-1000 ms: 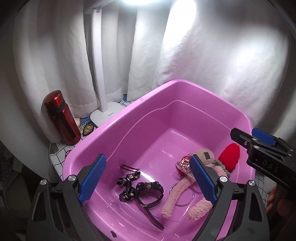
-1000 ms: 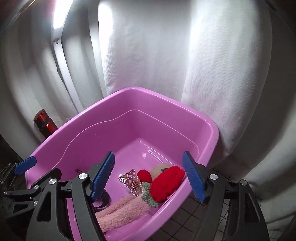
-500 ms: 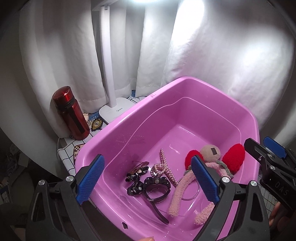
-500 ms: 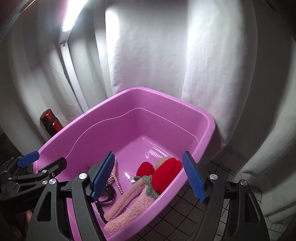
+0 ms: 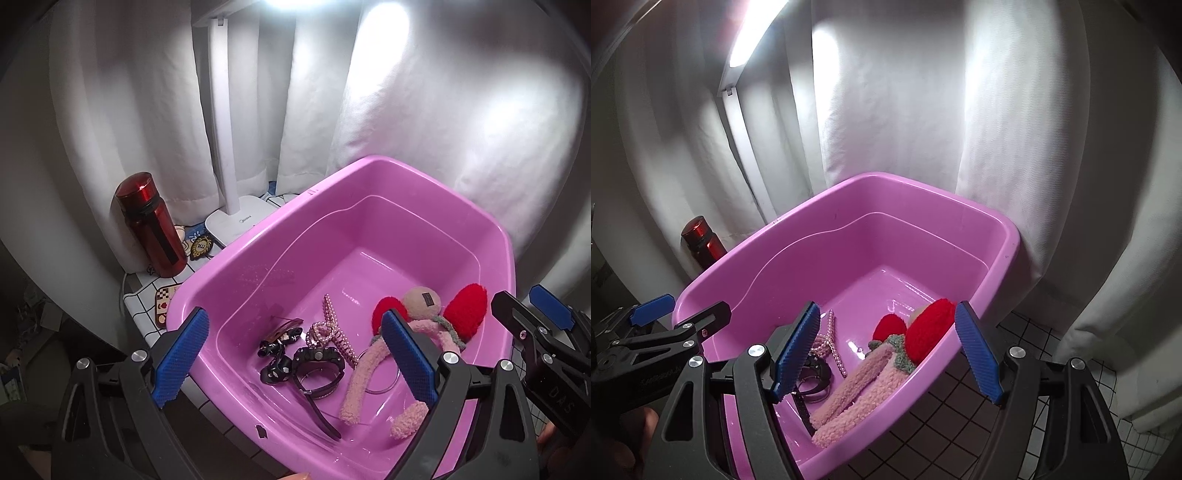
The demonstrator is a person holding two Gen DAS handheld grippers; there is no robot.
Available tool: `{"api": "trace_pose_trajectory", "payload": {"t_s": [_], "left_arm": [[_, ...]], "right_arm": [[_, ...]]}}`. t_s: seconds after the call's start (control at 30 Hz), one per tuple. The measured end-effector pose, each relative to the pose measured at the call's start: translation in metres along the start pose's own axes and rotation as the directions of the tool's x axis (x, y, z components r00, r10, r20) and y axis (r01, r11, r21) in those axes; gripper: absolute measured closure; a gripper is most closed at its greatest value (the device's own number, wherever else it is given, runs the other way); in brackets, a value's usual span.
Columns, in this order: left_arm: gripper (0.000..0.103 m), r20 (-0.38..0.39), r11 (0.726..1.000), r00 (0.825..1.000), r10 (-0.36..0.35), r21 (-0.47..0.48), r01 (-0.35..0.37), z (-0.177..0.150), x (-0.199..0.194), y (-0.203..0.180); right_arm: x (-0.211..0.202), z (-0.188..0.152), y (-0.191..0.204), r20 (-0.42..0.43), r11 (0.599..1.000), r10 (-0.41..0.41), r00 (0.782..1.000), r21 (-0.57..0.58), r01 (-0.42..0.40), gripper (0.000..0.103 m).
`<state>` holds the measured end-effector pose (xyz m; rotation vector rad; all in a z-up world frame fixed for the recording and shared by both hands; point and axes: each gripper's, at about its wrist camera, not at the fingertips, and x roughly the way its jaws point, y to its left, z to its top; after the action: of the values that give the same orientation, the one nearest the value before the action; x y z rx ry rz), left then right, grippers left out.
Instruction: Organize jewelry
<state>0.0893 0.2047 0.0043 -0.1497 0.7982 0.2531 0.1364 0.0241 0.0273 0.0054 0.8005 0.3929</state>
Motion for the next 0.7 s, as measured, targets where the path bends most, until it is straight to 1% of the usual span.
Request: {"api": "trace_pose_trajectory", "payload": {"t_s": [0.7], "left_arm": [[0.01, -0.013, 1.0, 1.0, 0.009, 0.002, -0.009, -0.0036, 0.0001, 0.0039]], "right_arm": [[-0.0094, -0.0096, 0.0047, 0.005, 1.0, -0.003, 1.0, -0.01, 0.003, 0.031]]}}
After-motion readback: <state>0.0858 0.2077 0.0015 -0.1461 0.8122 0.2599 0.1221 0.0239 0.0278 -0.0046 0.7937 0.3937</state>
